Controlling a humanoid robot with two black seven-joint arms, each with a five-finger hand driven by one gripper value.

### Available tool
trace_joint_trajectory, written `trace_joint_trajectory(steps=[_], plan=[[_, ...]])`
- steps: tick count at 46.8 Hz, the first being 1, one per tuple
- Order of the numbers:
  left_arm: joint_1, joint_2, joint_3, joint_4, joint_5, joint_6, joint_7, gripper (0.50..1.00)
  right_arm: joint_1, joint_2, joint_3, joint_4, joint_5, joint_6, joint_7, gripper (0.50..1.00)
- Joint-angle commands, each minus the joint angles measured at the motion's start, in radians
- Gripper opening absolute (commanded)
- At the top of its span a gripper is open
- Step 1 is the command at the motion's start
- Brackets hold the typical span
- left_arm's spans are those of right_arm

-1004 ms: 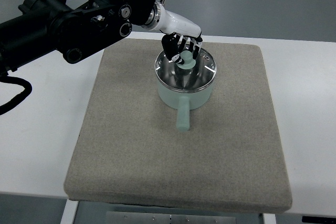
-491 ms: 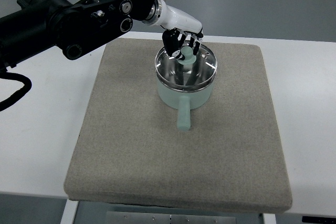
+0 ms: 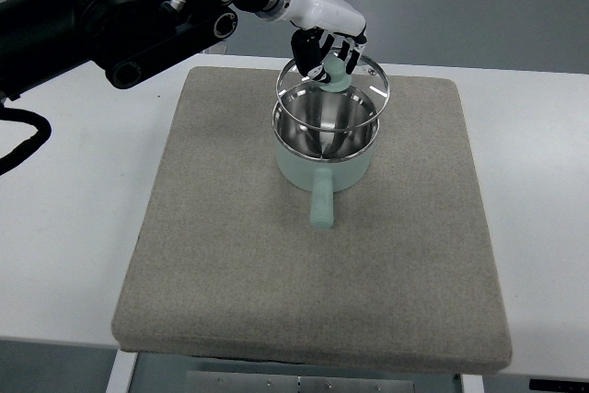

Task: Place lid left of pot with left hand
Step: 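Lift the glass lid off the pot with the left hand, then lower the lid onto the pad beside the pot, nearer the left arm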

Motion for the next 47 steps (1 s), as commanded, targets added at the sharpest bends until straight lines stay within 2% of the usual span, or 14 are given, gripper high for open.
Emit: trace_joint_trajectory(steps=[1,11,21,30,36,47], plan=[[-0.002,0.028,0.002,0.007,-0.002,0.000,-0.001,0.500,0.000,0.000,0.000,0.000,0.000,0.000,0.000,0.924],[0.019,0.160,0.004,0.006,-0.007,0.000,-0.008,0.500,0.000,0.000,0.000,0.000,0.000,0.000,0.000,0.924],[0.068,0.238,0.030,0.006,-0.007,0.000,-0.043,0.500,0.000,0.000,0.000,0.000,0.000,0.000,0.000,0.924],[0.141,0.264,0.030,0.006,-0.007,0.003,-0.044,0.500,0.000,0.000,0.000,0.000,0.000,0.000,0.000,0.924],[0.193,0.267,0.030,0.009,-0.006,0.060,-0.044,0.500,0.000,0.000,0.000,0.000,0.000,0.000,0.000,0.924],[0.248,0.264,0.028,0.010,-0.007,0.068,-0.043,0.500,-0.002,0.000,0.000,0.000,0.000,0.000,0.000,0.924]])
